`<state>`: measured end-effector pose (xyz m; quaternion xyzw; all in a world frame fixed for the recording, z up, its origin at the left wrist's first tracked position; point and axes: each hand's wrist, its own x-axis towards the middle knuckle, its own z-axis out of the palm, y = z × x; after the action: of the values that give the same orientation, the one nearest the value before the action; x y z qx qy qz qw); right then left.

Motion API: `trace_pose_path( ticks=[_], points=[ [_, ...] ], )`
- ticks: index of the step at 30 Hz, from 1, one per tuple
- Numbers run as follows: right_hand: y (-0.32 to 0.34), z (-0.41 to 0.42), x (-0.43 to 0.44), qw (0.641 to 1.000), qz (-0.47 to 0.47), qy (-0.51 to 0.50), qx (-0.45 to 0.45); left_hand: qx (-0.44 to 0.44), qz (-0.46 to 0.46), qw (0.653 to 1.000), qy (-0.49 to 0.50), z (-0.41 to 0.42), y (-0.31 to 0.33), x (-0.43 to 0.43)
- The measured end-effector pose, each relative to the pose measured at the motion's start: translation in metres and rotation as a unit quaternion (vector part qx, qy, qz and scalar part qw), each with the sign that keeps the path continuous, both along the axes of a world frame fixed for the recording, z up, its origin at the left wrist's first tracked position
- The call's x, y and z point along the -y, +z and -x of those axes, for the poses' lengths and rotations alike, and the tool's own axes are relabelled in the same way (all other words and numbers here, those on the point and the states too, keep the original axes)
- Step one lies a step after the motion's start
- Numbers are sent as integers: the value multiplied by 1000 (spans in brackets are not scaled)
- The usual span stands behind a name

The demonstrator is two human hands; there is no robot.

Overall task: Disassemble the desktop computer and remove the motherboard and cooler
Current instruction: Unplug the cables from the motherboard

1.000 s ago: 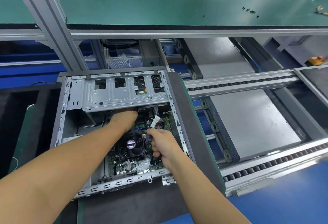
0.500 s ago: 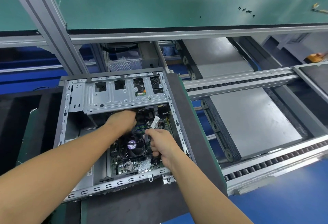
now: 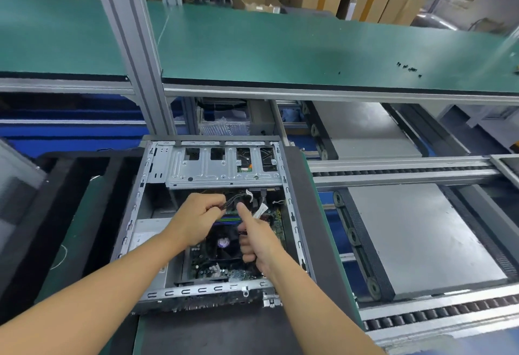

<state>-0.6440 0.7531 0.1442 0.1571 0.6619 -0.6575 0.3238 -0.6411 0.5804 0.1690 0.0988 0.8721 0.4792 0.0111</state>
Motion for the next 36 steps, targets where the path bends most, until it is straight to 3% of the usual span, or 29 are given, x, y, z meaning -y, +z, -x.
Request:
trace_pose_path(
  ticks=[4,8,12,16,19,21,23,26,28,31,33,36],
  points=[
    [5,0,9,998,33,48,-20,-57,-1,998,-11,-16,19,6],
    [18,12,20,996,35,60,-56,-58,-19,996,66,-34,13,25],
    [35,17,26,987,4,90,-135,-4,-85,990,108,-46,8,39],
    [56,17,44,979,39,92,-179,52,-145,977,147,-51,11,52],
    [69,15,63,975,70,125,-167,92,-210,969,90,-61,15,63],
    [77,19,72,975,62,124,-173,106,-180,976,59,-67,17,69],
    [88,29,76,959,-14,144,-243,120,-112,985,57,-67,23,73],
    [103,49,64,835,-273,246,-409,147,-45,988,30,-63,30,76],
    [103,62,43,786,-385,267,-403,160,-4,987,-21,-59,26,79],
    [97,64,19,768,-490,233,-341,169,-5,984,-58,-57,19,83],
    [91,54,19,743,-536,139,-376,159,-16,986,-44,-53,16,85],
    [90,35,32,762,-496,41,-414,133,27,990,-42,-44,16,81]
  ],
)
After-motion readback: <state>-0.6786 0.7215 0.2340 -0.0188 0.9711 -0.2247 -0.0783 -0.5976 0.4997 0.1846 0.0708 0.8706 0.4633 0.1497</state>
